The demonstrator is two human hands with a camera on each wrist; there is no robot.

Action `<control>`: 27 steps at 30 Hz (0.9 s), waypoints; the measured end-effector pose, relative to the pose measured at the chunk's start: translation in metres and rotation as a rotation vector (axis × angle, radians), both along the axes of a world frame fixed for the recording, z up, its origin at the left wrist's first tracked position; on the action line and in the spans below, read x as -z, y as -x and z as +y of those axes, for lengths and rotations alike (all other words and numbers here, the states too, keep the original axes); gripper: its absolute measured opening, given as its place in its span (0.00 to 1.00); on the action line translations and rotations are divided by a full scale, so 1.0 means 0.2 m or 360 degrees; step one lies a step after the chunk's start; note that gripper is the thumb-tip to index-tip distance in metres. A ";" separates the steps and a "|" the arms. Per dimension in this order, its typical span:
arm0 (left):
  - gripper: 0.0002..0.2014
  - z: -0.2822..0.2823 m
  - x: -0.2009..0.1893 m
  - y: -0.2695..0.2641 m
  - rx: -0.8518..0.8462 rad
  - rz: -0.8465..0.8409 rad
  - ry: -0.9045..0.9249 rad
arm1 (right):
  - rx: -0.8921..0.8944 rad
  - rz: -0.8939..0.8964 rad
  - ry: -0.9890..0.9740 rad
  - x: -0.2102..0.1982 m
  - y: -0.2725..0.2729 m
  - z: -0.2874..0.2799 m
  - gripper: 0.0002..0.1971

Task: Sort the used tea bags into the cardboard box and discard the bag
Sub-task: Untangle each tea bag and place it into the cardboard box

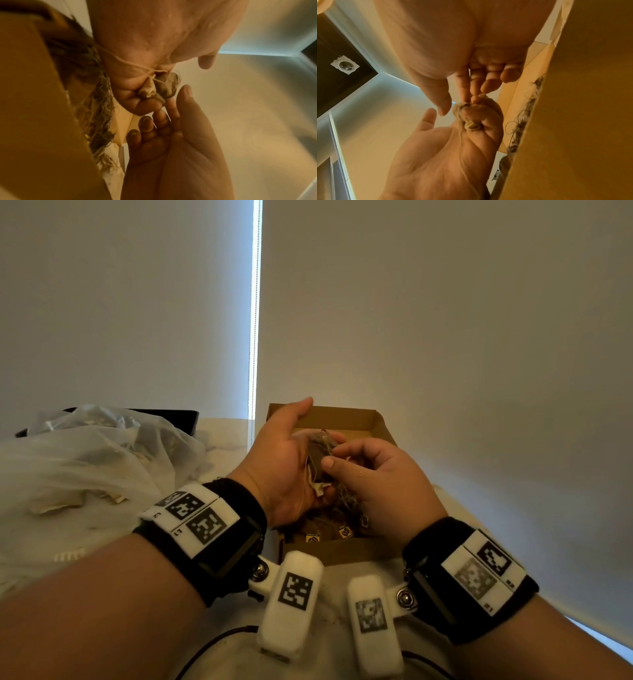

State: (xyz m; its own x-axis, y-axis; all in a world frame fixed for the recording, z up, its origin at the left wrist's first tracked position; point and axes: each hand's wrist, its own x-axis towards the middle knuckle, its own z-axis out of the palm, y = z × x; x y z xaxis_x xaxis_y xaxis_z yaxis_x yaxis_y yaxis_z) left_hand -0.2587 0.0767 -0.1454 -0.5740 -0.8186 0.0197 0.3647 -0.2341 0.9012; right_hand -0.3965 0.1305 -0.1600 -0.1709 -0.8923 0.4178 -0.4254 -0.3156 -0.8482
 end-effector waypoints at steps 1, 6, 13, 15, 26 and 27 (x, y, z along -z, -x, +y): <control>0.35 0.00 0.00 0.01 0.0024 -0.0004 0.0014 | 0.0002 -0.0032 -0.0001 0.00 0.00 0.00 0.07; 0.32 0.03 -0.01 0.03 0.0066 -0.0023 0.0046 | 0.0061 -0.0021 0.0059 -0.01 0.00 0.00 0.03; 0.28 0.01 0.00 0.04 -0.0199 -0.0086 -0.0118 | 0.0112 -0.0138 0.0131 -0.02 0.00 0.01 0.03; 0.22 -0.01 0.00 0.04 -0.0357 -0.0052 -0.0113 | 0.0130 -0.0188 0.0145 -0.02 0.01 0.01 0.05; 0.08 -0.07 0.02 -0.06 -0.0504 -0.0502 0.0687 | -0.0117 -0.0773 0.0046 -0.05 0.00 0.01 0.10; 0.08 -0.07 0.02 -0.06 -0.0447 -0.0585 0.0760 | -0.0124 -0.0795 0.0053 -0.06 0.00 0.02 0.10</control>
State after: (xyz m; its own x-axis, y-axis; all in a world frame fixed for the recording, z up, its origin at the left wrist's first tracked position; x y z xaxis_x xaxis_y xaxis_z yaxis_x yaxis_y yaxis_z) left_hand -0.2469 0.0631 -0.1502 -0.3785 -0.8880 0.2612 0.0026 0.2811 0.9597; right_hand -0.3970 0.1336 -0.1489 -0.2905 -0.8979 0.3307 0.0558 -0.3609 -0.9309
